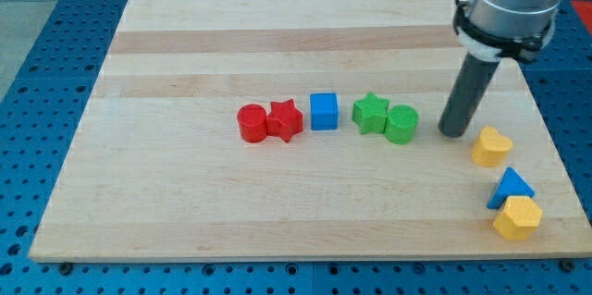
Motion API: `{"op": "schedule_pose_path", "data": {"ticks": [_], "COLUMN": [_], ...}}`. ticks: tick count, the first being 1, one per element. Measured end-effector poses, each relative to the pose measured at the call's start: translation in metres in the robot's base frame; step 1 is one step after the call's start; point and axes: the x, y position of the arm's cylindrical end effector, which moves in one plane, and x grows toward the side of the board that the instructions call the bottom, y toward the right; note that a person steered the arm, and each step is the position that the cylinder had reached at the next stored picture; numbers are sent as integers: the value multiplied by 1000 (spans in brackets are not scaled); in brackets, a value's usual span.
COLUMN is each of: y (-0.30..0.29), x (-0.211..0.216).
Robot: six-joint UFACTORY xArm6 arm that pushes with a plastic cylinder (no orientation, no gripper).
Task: Place the yellow heart to the top of the blue triangle
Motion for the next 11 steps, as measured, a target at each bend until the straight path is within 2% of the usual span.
{"op": "schedule_pose_path", "data": {"ticks": [6, 8, 10, 11], "y": [34, 40, 61, 61], "x": [7, -15, -4, 20]}}
